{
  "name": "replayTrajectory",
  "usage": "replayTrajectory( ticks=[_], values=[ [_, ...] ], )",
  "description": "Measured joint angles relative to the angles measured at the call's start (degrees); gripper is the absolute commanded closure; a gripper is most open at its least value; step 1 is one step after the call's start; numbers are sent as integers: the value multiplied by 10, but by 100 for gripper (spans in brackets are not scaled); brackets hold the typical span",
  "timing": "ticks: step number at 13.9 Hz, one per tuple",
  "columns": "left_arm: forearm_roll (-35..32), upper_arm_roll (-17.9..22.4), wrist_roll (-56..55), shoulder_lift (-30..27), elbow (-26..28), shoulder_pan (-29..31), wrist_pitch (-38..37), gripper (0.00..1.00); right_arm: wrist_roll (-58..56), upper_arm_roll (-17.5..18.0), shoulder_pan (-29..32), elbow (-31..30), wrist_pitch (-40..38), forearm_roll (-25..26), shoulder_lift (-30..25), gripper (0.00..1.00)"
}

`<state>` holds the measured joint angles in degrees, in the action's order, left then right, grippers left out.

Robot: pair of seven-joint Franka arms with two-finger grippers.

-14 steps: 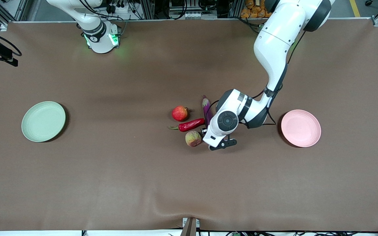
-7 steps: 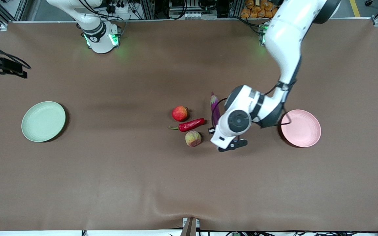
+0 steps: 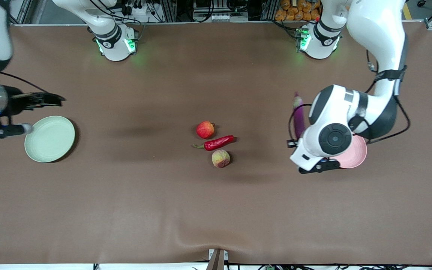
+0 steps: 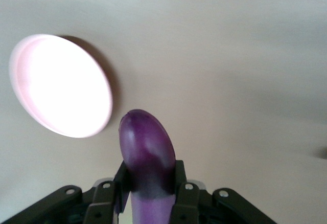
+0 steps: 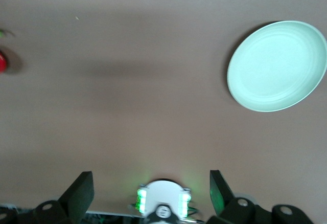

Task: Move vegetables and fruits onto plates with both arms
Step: 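Carry the eggplant to the pink plate while the right gripper reaches the apple, then lower the eggplant onto the pink plate while the right gripper grasps the apple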

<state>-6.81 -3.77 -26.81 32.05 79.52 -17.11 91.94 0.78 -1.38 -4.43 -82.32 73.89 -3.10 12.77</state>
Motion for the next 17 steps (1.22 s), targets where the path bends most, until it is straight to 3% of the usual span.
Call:
replayTrajectory(
  ticks=[6, 10, 12, 17],
  values=[
    [-91, 2, 150, 27, 13, 103, 19, 100, 321, 4, -140, -49, 111, -126, 31, 0],
    [-85, 1, 183, 47, 21, 161, 101, 100, 504, 6, -263, -77, 244, -135, 84, 0],
    [-52, -1, 185, 64, 27, 193, 136, 100, 562, 6, -309, -79, 302, -135, 127, 0],
    [-39, -10, 193, 91, 44, 207, 170, 100, 616, 0, -331, -80, 388, -134, 186, 0]
  ],
)
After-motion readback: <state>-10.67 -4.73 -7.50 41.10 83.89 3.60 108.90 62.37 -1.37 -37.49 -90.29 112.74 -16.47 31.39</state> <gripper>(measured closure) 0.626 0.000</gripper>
